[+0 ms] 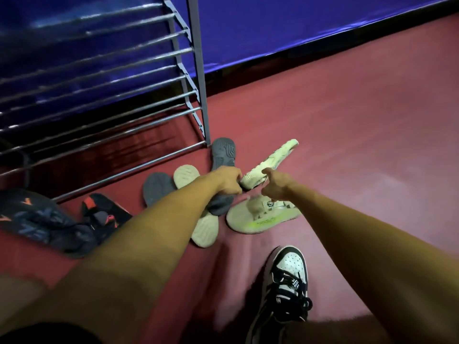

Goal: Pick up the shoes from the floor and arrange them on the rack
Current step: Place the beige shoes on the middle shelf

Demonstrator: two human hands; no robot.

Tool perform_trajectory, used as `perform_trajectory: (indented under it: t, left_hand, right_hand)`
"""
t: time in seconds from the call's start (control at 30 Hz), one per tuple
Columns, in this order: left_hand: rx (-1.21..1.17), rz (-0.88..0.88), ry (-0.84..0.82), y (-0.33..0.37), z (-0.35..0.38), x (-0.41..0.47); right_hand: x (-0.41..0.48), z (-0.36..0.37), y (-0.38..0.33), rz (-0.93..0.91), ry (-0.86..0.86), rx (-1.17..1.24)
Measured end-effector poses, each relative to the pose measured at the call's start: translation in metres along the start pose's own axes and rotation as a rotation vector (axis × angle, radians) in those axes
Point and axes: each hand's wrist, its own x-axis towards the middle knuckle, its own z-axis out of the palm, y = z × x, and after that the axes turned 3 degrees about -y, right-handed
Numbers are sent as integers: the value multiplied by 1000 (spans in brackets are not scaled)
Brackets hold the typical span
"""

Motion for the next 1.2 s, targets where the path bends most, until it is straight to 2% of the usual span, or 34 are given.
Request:
perform_trajectory:
  t: [0.17,0.3,0.53,0.8,0.97,1.2]
  left_hand:
    - [-109,-35,15,18,22,53]
    - [-29,-120,87,17,37,78]
    - [-24,-121,225,17,39,86]
    - [-183,-114,267,13,4,38]
    - [-122,-101,320,-18,-26,-21]
    - [-49,-179,410,-74,-73,-136]
  right_hand:
    - [23,2,22,-8,-26,118]
    - [42,12,31,-7,-11,200]
    - [43,16,20,-62,42,321]
    - [12,-7,-16,-90,126,148]
    - [-18,-15,-57,-165,133,-72]
    - [-70,-22,-137,-318,224,-265]
